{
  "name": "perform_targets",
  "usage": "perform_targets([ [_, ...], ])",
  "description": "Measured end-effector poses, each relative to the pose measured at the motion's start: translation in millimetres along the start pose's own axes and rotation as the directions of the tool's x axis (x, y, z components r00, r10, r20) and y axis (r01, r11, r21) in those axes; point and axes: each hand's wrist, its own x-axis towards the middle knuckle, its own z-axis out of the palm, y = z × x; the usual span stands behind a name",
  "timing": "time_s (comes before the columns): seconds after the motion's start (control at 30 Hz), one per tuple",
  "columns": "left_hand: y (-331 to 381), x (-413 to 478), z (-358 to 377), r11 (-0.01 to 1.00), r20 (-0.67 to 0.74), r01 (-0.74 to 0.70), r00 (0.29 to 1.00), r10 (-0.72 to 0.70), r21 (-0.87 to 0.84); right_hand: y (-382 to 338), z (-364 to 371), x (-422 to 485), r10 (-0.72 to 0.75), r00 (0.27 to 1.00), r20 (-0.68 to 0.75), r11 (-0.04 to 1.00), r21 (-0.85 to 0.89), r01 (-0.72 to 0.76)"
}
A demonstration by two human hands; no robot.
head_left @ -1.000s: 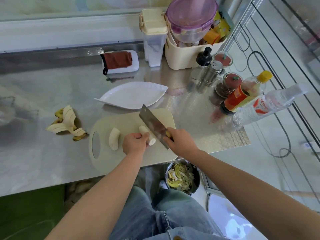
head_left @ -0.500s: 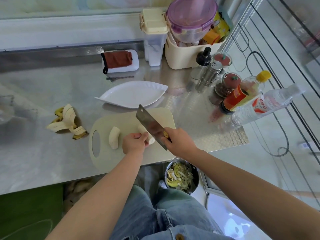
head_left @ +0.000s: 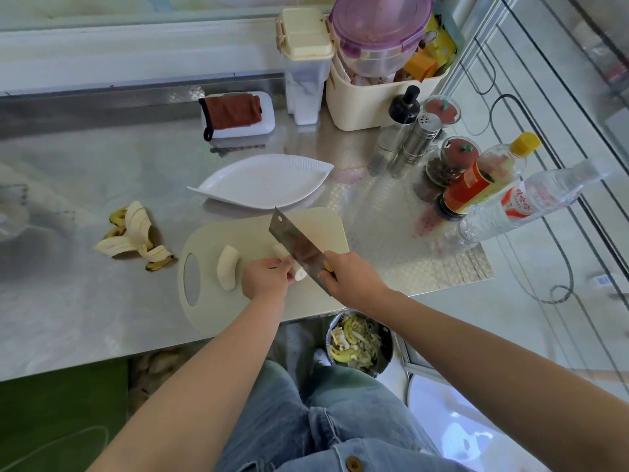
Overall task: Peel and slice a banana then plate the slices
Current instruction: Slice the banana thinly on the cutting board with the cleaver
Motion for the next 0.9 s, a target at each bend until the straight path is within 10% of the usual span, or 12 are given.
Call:
perform_targets([
  [0.9,-5,8,-1,0.997,0.024,-0.010,1.000,0.008,0.072,-9,24,20,0.060,0.998,0.024,0.998,-0.028,-0.059],
])
